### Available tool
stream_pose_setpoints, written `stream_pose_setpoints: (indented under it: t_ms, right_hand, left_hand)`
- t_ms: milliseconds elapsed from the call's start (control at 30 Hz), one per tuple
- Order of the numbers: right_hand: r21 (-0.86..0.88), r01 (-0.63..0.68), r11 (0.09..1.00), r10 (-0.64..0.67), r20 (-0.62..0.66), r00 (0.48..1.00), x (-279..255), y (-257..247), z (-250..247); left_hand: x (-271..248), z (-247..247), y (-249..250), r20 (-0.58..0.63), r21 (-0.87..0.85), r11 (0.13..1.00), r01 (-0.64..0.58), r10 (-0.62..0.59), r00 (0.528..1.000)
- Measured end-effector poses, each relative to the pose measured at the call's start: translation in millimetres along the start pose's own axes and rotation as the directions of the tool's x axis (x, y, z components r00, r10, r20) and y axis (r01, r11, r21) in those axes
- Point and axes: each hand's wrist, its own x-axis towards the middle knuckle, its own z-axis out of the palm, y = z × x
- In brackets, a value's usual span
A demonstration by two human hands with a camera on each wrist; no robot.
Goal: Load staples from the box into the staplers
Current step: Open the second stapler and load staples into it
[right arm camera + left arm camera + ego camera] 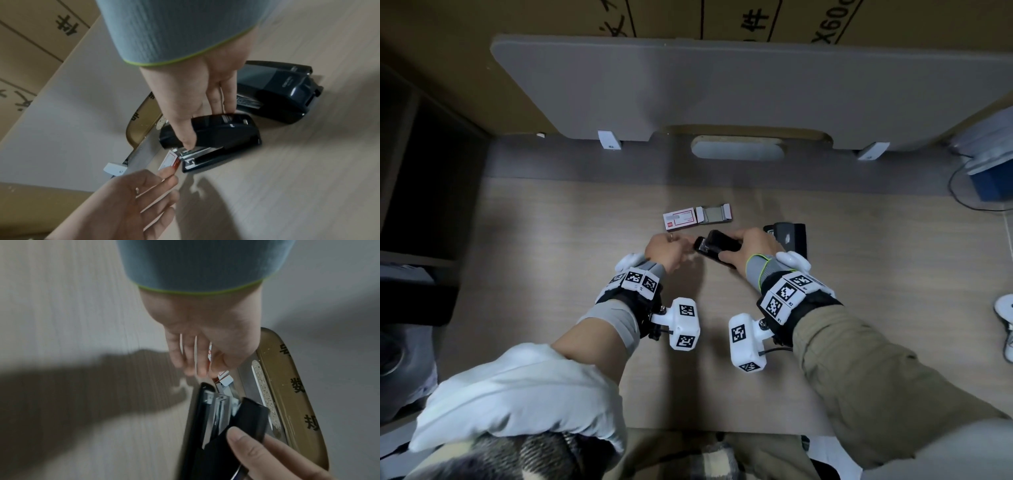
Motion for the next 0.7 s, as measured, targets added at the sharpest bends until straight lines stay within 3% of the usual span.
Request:
stream_pose_setpoints:
  t_ms: [100, 400, 600, 700]
  right_hand:
    - [0.046, -0.022, 0.999, 0.024, -0.051, 0.998, -1.8, 7.0, -10.0]
    - [0.216, -0.084, 0.973, 0.145, -0.288, 0.947, -5.4, 43.5, -73.5]
    - [0.194, -0.205, 0.959, 0.261, -0.324, 0.909, 9.5, 112.7, -102.9]
    - [0.137, -0.267, 0.954, 0.294, -0.255, 0.921, 22.5, 143.9, -100.8]
  left_hand:
    - [-7.5, 3.3, 12.0, -0.122, 0.012, 1.0, -0.023, 0.024, 0.992]
    - [-35.3, 59.2, 68.9, -0.085, 0.107, 0.982, -0.159, 0.168, 0.982]
    - [-48.0, 130.7, 76.2, 0.123, 0.272, 0.953, -0.133, 0.103, 0.987]
    - [-46.2, 162.1, 69.2, 0.124, 0.306, 0.946, -0.102, 0.067, 0.99]
